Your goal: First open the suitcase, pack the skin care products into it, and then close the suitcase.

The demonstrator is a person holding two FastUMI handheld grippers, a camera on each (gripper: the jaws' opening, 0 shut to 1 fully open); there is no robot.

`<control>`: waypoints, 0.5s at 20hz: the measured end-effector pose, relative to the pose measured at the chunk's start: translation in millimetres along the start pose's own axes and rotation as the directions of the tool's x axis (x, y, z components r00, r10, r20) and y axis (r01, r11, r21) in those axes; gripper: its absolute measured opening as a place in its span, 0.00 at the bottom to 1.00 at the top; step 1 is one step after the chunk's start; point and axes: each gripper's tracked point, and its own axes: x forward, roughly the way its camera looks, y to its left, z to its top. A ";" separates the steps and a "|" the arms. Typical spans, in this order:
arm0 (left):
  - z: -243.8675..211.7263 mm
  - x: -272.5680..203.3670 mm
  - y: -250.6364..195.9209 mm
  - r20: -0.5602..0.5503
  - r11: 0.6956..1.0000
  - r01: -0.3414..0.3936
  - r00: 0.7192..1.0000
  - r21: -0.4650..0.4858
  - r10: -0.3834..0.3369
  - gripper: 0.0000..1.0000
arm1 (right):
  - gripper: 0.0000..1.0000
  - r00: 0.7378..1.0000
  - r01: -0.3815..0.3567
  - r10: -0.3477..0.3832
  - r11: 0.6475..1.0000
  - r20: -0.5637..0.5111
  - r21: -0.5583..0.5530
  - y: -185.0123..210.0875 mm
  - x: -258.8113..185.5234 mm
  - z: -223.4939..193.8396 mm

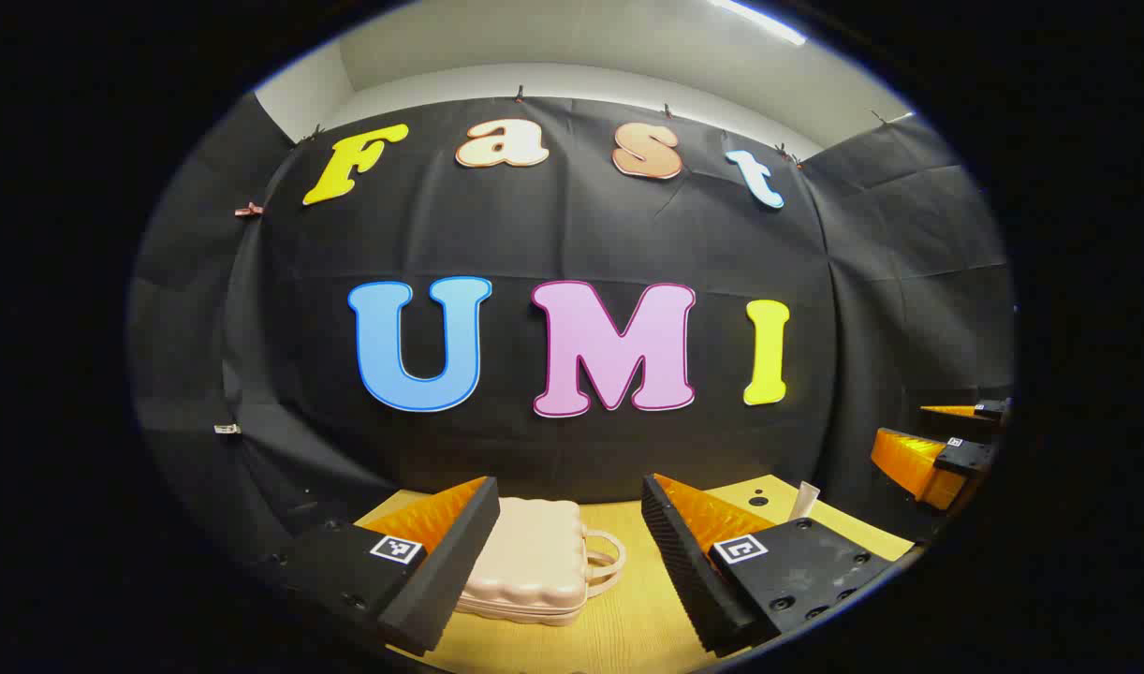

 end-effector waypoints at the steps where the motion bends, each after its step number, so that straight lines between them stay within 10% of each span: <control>1: -0.5 -0.8 -5.5 -0.003 0.999 0.018 1.000 -0.029 -0.018 0.97 | 0.97 1.000 -0.002 0.002 1.000 -0.006 0.006 0.7 0.4 -1.9; 10: -22.0 5.7 1.0 -0.048 0.999 0.001 0.999 -0.037 -0.003 0.97 | 0.97 1.000 0.003 -0.002 1.000 -0.030 0.025 -7.1 7.1 -12.0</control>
